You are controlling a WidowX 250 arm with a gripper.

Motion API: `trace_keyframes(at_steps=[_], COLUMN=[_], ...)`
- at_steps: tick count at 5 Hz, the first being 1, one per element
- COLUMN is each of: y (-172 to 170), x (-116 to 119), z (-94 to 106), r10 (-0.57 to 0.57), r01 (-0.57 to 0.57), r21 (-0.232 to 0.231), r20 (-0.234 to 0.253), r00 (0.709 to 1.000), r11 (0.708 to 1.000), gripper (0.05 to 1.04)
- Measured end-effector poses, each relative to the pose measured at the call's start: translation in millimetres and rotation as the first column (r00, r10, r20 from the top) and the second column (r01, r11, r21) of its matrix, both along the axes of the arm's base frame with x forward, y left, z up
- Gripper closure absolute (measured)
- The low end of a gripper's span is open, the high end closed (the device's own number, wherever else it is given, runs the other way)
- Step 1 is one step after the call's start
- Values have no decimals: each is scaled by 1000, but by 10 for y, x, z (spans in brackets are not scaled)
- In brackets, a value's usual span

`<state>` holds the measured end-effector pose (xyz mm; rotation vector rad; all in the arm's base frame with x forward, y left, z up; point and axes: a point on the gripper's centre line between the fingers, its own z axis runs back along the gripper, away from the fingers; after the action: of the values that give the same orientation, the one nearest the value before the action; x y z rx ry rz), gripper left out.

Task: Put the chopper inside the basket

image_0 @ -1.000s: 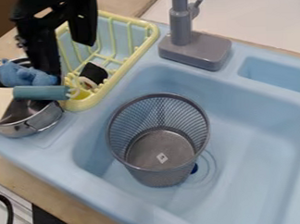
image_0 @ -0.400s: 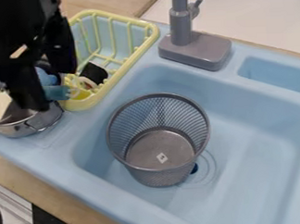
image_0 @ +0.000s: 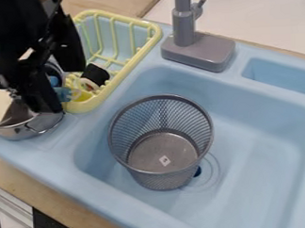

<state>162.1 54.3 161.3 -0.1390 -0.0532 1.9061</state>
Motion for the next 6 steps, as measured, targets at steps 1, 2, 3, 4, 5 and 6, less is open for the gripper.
trace_keyframes(at_steps=[1,2,3,4,5,6], y=[5,-3,-2,-11,-13,-16], x=[35,76,89,96,96,114], z=[-49,-114,-130,-135,-139,-152], r10=[13,15,16,22,27,30], r01=[-13,-15,-16,-22,-27,-30], r21=[-1,-7,-4,-5,-3,2], r20=[11,4,-1,-3,-7,-8], r00=[1000,1000,1000,1000,1000,1000], r11=[1000,1000,1000,1000,1000,1000], gripper=[85,85,85,131,403,699])
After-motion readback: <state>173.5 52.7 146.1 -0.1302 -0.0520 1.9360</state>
